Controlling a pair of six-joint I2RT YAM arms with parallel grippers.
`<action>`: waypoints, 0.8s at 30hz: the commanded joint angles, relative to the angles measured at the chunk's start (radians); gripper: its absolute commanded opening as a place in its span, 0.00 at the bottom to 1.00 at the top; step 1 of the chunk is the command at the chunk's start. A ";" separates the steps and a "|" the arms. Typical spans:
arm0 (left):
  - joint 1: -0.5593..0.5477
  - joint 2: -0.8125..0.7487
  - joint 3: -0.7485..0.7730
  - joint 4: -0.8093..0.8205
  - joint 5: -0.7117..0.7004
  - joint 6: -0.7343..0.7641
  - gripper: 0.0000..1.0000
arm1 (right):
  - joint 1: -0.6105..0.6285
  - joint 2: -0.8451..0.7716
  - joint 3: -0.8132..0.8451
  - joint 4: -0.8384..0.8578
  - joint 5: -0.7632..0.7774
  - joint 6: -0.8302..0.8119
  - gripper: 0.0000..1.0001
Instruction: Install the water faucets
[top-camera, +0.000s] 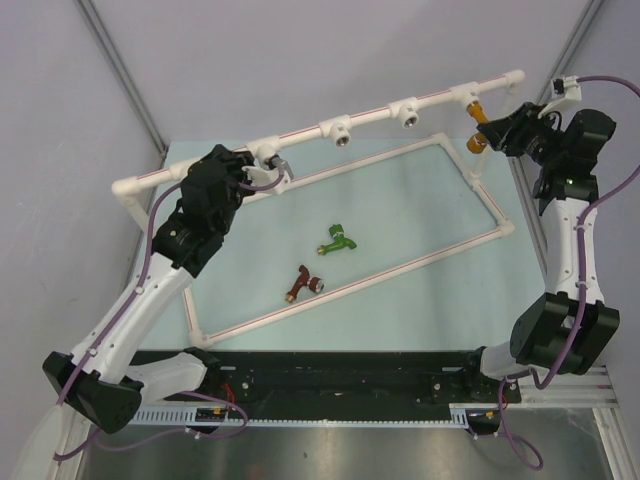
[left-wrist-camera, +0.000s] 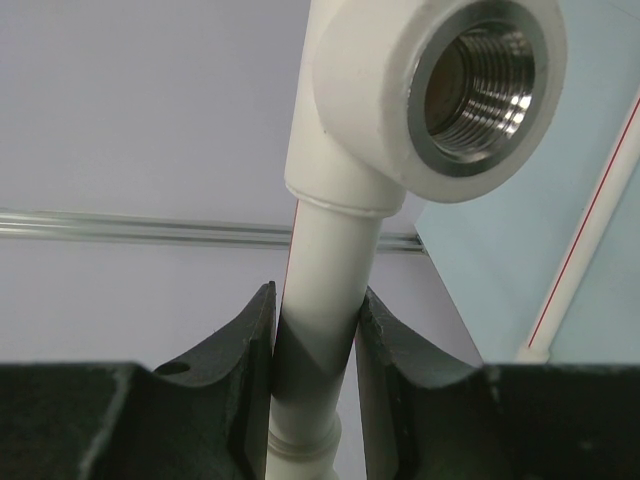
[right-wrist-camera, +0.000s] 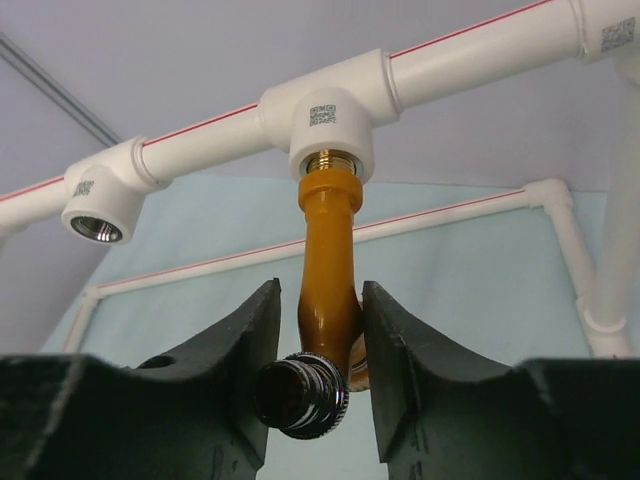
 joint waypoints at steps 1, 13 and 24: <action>-0.004 -0.033 0.021 -0.014 0.027 -0.088 0.00 | 0.006 0.007 0.018 0.135 -0.100 0.193 0.37; -0.004 -0.033 0.023 -0.016 0.027 -0.086 0.00 | -0.051 0.030 -0.080 0.374 -0.105 0.680 0.04; -0.004 -0.031 0.024 -0.017 0.027 -0.089 0.00 | -0.042 -0.053 -0.098 0.296 -0.082 0.490 0.85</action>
